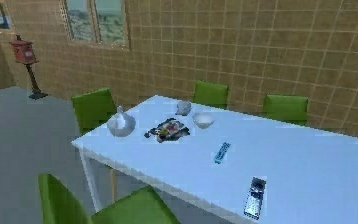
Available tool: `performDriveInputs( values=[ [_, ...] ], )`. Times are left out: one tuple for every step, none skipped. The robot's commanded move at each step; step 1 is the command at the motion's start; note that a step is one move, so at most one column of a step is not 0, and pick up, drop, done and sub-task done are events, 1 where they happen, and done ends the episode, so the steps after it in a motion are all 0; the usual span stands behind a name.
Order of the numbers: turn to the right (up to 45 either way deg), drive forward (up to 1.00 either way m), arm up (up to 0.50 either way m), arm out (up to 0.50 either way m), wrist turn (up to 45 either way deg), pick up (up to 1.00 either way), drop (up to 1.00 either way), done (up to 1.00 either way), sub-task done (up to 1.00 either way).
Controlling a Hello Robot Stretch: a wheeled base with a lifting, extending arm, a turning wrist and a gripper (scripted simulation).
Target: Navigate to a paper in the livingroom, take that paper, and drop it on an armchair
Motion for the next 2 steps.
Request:
performDriveInputs(
  values=[
    [0.0, 0.4, 0.0, 0.0, 0.0, 0.0, 0.0, 0.0, 0.0],
    [-45.0, 0.0, 0.0, 0.0, 0.0, 0.0, 0.0, 0.0, 0.0]
  ],
)
